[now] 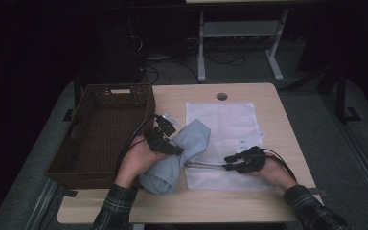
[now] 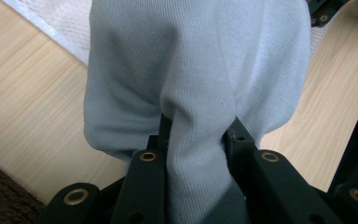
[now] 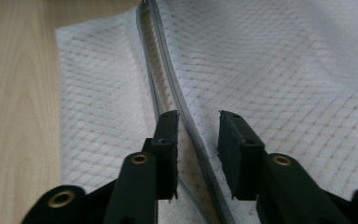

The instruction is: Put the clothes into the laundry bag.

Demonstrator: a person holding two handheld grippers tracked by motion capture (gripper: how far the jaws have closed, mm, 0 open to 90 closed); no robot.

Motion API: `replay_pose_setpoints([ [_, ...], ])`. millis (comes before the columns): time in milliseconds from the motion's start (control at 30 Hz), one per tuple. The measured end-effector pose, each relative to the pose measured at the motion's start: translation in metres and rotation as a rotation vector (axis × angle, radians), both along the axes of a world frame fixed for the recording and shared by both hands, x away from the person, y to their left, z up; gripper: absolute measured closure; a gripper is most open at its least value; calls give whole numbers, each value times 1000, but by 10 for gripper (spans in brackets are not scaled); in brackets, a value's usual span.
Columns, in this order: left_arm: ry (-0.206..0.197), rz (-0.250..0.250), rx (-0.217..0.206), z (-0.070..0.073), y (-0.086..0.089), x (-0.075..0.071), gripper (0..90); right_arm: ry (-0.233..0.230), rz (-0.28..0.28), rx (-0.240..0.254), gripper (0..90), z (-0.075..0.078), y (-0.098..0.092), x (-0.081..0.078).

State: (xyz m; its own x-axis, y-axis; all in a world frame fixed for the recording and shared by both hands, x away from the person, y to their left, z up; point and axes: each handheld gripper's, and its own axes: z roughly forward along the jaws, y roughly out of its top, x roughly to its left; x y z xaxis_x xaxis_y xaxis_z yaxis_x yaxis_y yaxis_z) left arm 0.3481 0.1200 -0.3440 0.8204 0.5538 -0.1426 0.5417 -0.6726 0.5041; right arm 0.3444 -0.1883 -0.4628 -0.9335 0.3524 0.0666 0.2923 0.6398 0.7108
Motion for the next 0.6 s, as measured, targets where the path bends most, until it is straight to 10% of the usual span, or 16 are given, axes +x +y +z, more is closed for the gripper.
replay_pose_setpoints([
  [267, 9, -3, 3, -2, -1, 1, 735, -14, -42, 34, 856, 4, -3, 3],
  [600, 14, -3, 3, -3, -1, 1, 735, 5, -31, 44, 746, -2, -4, 7],
])
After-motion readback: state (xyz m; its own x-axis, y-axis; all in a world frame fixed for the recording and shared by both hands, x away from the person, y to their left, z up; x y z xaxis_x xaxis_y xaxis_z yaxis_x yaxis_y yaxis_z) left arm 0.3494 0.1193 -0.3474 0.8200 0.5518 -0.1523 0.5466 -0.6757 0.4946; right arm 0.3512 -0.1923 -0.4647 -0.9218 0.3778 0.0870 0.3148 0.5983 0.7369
